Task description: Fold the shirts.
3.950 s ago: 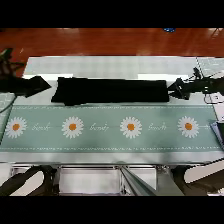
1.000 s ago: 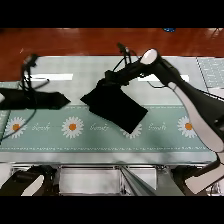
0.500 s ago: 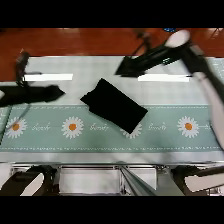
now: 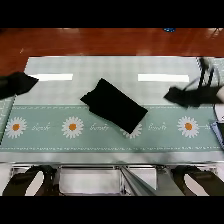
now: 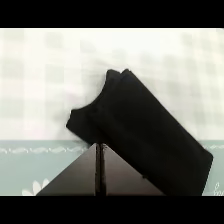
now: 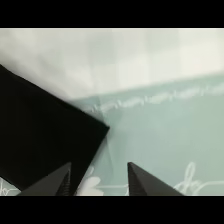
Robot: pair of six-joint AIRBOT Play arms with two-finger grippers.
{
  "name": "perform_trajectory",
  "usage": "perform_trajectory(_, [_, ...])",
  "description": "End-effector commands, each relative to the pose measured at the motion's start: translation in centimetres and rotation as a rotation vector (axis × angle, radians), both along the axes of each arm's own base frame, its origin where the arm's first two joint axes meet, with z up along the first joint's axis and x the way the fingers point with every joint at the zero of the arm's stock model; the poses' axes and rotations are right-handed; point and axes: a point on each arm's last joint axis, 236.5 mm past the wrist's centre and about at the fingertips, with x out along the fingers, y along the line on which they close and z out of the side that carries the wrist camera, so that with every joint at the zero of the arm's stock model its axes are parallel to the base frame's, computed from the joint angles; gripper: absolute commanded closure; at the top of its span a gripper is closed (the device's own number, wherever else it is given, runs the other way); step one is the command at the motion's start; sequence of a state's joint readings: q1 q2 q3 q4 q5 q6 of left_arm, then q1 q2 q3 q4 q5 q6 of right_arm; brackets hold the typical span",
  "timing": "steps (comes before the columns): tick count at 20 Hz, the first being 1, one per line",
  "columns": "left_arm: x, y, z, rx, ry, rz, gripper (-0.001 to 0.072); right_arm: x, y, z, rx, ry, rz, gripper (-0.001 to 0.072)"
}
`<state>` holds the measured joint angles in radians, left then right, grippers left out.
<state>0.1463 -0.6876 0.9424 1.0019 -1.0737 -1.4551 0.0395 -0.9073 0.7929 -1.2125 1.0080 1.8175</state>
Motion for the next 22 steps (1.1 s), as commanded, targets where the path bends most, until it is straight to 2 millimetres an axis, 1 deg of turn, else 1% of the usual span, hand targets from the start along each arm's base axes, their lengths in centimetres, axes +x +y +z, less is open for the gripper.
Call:
perform_trajectory(1, [-2.1,-1.5,-3.7,-0.02,0.07,-0.037,0.0686,-3.4,2.2,-7.4,0.233,0.061,-0.197,0.0299])
perform_trajectory(2, [-2.5,-2.2,-5.2,-0.037,0.107,-0.055,0.0686,-3.9,3.3,-8.4,0.282,0.089,-0.181,0.0299])
perform_trajectory(3, [-3.1,-3.1,-6.5,-0.07,0.145,-0.073,0.0686,-4.0,4.2,-8.9,0.314,0.111,-0.154,0.0299])
perform_trajectory(5, [-4.3,-4.9,-8.7,-0.133,0.21,-0.107,0.0686,-3.6,5.8,-9.5,0.39,0.13,-0.129,0.0299])
perform_trajectory(7, [-5.4,-5.8,-10.6,-0.142,0.259,-0.132,0.0686,-3.7,7.1,-10.4,0.448,0.169,-0.103,0.03])
perform_trajectory(8, [-5.8,-6.1,-11.2,-0.143,0.275,-0.14,0.0686,-4.0,7.8,-11.0,0.467,0.194,-0.085,0.03])
perform_trajectory(10, [-5.9,-6.3,-11.5,-0.142,0.281,-0.145,0.0686,-4.3,8.8,-12.3,0.463,0.237,-0.041,0.0299])
perform_trajectory(12, [-5.7,-6.3,-11.3,-0.148,0.27,-0.138,0.0686,-4.0,10.6,-12.9,0.459,0.27,0.027,0.0299])
perform_trajectory(14, [-5.5,-6.4,-11.1,-0.164,0.268,-0.131,0.0686,-2.9,12.6,-13.0,0.457,0.275,0.076,0.0299])
perform_trajectory(15, [-5.5,-6.5,-11.1,-0.169,0.267,-0.132,0.0686,-2.1,13.7,-12.9,0.461,0.273,0.1,0.0311])
perform_trajectory(16, [-5.5,-6.6,-11.0,-0.172,0.267,-0.132,0.0686,-1.3,14.7,-12.6,0.464,0.267,0.128,0.0357])
perform_trajectory(18, [-5.5,-6.6,-11.0,-0.171,0.267,-0.132,0.0686,0.6,17.2,-11.2,0.465,0.214,0.212,0.059])
perform_trajectory(19, [-5.5,-6.6,-11.0,-0.171,0.267,-0.132,0.0686,2.0,18.5,-9.6,0.463,0.149,0.295,0.0681])
perform_trajectory(20, [-5.5,-6.6,-11.0,-0.171,0.267,-0.132,0.0686,3.2,19.6,-7.8,0.465,0.105,0.357,0.0681])
perform_trajectory(22, [-5.5,-6.5,-11.1,-0.171,0.268,-0.132,0.0686,6.1,20.5,-3.7,0.446,0.03,0.427,0.0681])
